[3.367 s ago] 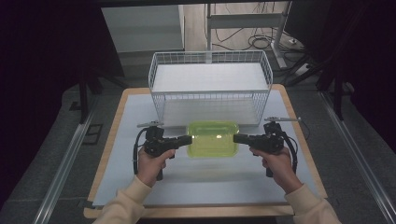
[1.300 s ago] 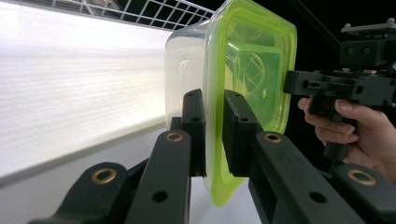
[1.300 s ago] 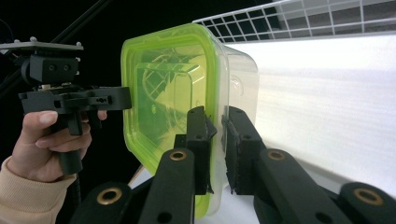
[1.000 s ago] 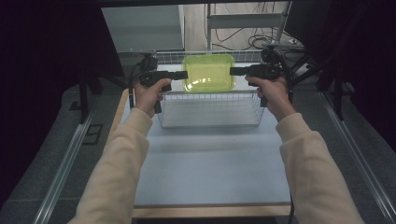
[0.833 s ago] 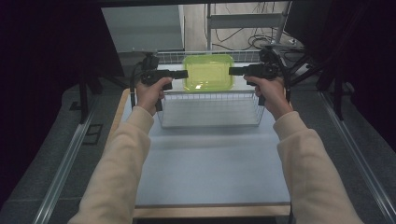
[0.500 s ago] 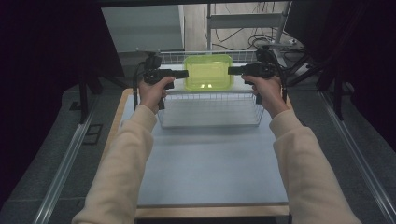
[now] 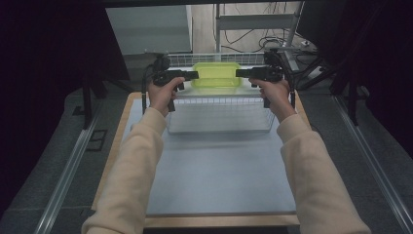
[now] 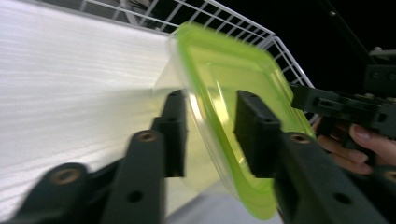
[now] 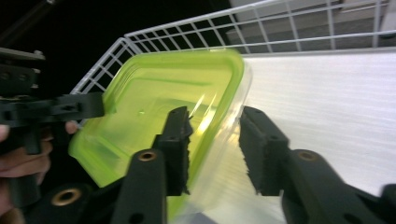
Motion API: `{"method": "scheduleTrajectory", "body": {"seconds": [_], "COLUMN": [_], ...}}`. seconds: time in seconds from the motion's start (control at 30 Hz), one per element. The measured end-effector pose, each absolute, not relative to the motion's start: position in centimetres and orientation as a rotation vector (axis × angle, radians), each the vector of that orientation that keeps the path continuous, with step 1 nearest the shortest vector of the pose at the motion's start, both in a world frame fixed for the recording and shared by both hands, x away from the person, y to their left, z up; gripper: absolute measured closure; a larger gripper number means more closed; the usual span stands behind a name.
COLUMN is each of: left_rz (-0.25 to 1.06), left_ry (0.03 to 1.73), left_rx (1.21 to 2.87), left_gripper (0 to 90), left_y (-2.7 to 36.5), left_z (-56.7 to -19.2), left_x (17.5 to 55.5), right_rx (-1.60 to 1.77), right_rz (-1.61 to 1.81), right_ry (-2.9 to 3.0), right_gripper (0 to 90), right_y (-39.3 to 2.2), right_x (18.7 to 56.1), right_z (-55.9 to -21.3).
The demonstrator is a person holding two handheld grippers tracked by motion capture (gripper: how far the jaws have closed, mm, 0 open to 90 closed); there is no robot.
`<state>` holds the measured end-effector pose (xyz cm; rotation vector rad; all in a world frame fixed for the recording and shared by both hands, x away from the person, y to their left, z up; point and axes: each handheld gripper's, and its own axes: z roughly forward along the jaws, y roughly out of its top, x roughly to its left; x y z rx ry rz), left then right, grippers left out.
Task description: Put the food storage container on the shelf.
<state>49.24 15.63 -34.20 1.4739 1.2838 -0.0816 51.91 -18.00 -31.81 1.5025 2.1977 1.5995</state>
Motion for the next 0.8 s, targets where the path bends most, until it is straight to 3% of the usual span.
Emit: {"method": "scheduleTrajectory", "body": {"seconds": [0.1,0.2,0.37,0.47,0.8], "left_rz": [-0.078,-0.071,-0.030,-0.003,0.044], "left_ry": [1.280,1.266,1.262,1.240,1.162], "left_rx": [1.444,1.443,1.425,1.445,1.452], "left_gripper": [48.6,34.9,24.0,18.9,18.3], "left_y": [15.7,15.8,16.5,16.9,18.3], "left_z": [-34.3,-34.2,-33.9,-33.6,-33.8], "left_x": [49.4,49.4,49.0,48.4,43.8], "right_rx": [1.514,1.495,1.436,1.390,1.254], "right_rz": [1.623,1.640,1.675,1.662,1.696], "right_ry": [2.170,2.152,2.105,2.097,2.116], "right_gripper": [49.5,46.6,43.0,41.9,40.1], "right_y": [-18.1,-18.2,-18.7,-19.1,-20.7], "right_x": [52.0,51.9,51.1,50.4,47.2], "right_z": [-31.9,-31.8,-31.5,-31.3,-31.0]}}
